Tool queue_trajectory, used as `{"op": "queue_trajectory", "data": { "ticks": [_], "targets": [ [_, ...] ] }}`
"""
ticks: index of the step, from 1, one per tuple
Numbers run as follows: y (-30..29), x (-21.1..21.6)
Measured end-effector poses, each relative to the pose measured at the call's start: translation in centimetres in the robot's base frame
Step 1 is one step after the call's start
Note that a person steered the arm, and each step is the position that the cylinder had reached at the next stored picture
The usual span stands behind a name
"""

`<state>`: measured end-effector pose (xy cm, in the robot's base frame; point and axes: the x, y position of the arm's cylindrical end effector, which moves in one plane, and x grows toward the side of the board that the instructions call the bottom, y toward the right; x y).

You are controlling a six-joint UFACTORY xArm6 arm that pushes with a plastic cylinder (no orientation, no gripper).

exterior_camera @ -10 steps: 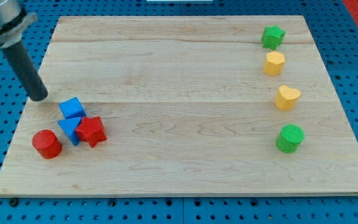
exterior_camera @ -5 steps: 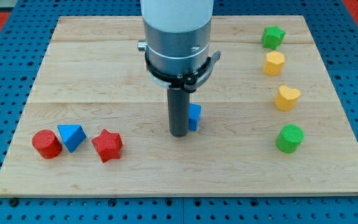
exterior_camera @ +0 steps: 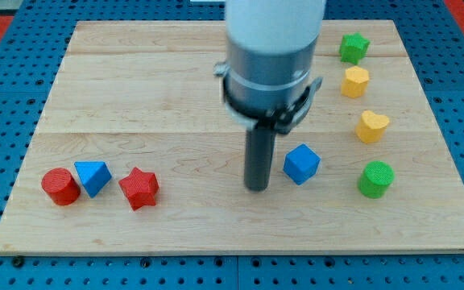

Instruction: Slide blue cube below the yellow heart

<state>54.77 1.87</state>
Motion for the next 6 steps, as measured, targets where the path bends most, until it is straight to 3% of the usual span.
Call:
{"op": "queue_trajectory", "data": {
  "ticks": [2,3,6],
  "targets": [
    [4.8,-4.2],
    [9.9,-2.8],
    [11.6,-4.3]
  ]
}}
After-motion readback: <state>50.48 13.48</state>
